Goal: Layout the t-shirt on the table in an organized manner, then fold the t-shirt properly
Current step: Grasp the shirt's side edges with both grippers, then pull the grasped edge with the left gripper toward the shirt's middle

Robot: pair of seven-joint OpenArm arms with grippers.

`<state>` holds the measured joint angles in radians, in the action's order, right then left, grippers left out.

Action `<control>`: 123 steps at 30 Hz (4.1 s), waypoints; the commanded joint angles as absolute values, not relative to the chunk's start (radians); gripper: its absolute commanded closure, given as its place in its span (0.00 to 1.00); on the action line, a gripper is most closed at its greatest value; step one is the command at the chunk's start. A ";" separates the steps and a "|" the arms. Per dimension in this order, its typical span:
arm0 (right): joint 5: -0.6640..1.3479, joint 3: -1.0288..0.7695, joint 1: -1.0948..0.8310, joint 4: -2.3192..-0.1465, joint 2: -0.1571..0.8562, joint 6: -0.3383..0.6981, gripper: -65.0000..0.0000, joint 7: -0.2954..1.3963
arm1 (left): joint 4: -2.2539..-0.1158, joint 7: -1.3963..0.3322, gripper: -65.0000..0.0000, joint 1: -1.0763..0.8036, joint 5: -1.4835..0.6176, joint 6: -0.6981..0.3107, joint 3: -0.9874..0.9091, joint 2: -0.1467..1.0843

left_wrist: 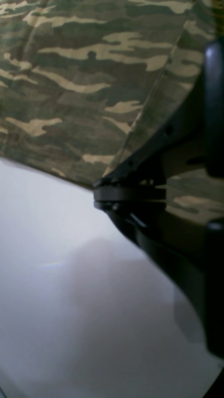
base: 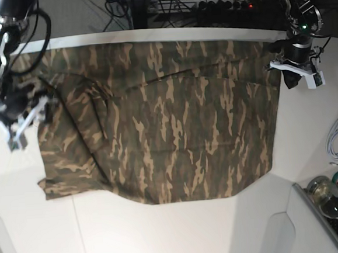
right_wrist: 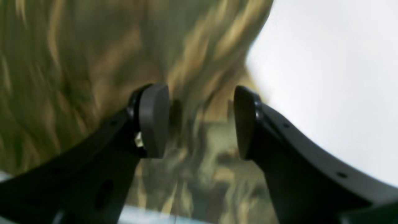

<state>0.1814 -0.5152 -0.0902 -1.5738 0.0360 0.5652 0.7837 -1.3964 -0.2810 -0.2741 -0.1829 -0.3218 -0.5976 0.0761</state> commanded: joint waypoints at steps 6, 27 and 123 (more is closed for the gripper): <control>0.186 -0.572 0.271 -1.072 0.183 0.561 0.52 0.707 | -1.411 -0.257 1.00 -0.272 -0.188 -0.323 -0.602 0.088; 0.186 -0.568 0.452 -0.552 0.266 0.562 0.52 0.478 | -1.376 -0.255 1.00 -0.278 -0.191 -0.323 -0.604 0.111; 0.189 -0.400 0.090 -1.477 0.108 0.568 1.00 0.705 | -1.807 -0.654 1.00 -0.266 -0.188 -0.323 -0.364 0.110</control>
<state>0.1772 -0.3973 0.0692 -1.4597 0.0978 0.5667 0.7265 -1.7832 -0.6849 -0.2794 -0.1757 -0.3195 -0.3634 0.1017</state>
